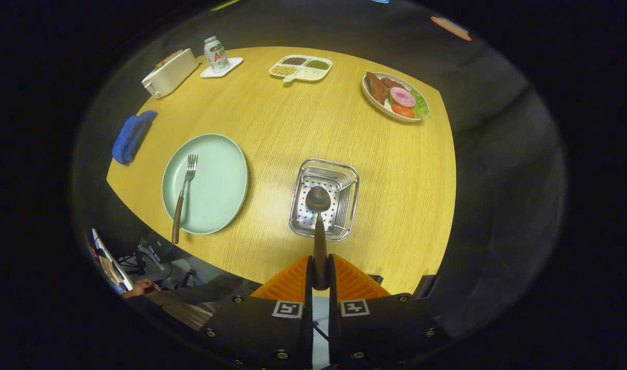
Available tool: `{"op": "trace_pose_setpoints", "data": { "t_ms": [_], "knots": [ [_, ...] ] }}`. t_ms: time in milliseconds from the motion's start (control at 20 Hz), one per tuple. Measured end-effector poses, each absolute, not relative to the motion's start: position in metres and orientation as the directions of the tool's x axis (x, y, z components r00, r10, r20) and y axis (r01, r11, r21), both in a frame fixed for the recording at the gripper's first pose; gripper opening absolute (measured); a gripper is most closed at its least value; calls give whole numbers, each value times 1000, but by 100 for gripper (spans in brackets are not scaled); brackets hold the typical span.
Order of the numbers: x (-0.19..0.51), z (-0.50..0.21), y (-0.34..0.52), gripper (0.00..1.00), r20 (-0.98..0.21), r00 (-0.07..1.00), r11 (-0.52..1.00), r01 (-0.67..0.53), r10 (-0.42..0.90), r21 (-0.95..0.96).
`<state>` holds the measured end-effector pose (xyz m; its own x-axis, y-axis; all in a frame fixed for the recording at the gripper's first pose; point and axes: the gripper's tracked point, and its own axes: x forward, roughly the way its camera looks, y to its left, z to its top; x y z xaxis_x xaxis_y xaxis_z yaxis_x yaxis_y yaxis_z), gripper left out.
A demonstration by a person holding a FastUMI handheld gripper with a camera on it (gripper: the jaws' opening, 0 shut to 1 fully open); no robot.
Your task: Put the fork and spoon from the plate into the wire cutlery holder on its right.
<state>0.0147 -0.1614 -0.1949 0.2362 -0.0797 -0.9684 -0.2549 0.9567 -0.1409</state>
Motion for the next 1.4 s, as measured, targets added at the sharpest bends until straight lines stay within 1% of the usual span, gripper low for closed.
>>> {"op": "trace_pose_setpoints", "data": {
  "t_ms": [150, 300, 350, 400, 450, 550, 700, 1150, 1400],
  "knots": [
    [18, -177, -166, 14, -954, 291, 969, -209, -69, -134],
    [17, -155, -161, 14, -935, 355, 986, -148, -18, -75],
    [17, -146, -158, 38, -928, 374, 990, -132, 6, -47],
    [16, -141, -151, 49, -917, 397, 992, -123, 40, -10],
    [16, -132, -144, 50, -901, 429, 993, -112, 70, 24],
    [10, -123, -125, 50, -869, 479, 990, -126, 120, 67],
    [-7, -123, -96, 50, -849, 503, 981, -176, 162, 82],
    [-47, -163, -14, 49, -851, 459, 939, -327, 257, 107],
    [-60, -199, 20, 49, -859, 432, 925, -361, 277, 116]
  ]
}}
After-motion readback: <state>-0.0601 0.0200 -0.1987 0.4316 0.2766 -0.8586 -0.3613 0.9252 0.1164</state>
